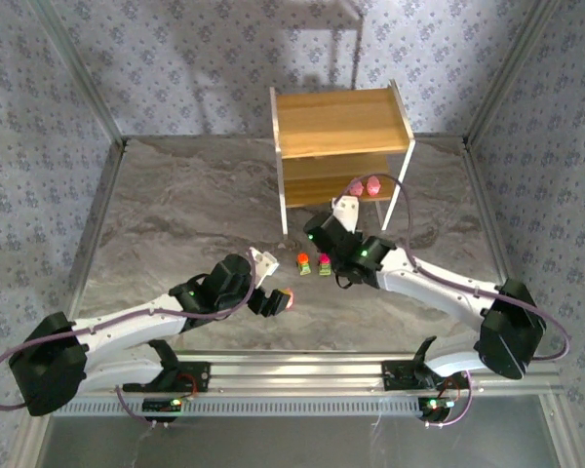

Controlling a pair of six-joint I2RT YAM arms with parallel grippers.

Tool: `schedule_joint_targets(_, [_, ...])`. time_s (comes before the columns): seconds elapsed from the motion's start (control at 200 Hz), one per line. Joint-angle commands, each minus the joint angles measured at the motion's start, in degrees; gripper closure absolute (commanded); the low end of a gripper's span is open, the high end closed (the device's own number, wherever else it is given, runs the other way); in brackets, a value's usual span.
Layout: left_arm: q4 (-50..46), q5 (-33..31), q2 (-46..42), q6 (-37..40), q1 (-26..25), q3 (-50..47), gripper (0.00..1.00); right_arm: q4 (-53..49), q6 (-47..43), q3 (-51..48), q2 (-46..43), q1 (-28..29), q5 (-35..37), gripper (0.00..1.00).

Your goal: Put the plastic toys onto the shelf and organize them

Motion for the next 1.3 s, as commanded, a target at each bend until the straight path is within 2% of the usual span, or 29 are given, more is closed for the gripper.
schedule_joint_targets(0.0, [0.6, 0.5, -1.2, 1.0, -0.5, 0.8, 0.10, 0.5, -4.0, 2.7, 0.8, -1.9, -2.1, 0.68])
schedule_joint_targets(0.54, [0.1, -0.7, -1.4, 1.3, -0.6, 0.8, 0.10, 2.7, -9.6, 11.6, 6.5, -9.3, -7.7, 0.68])
schedule_joint_targets(1.294, [-0.2, -1.3, -1.5, 1.5, -0.5, 0.8, 0.10, 4.5, -11.7, 14.2, 12.7, -12.3, -8.5, 0.68])
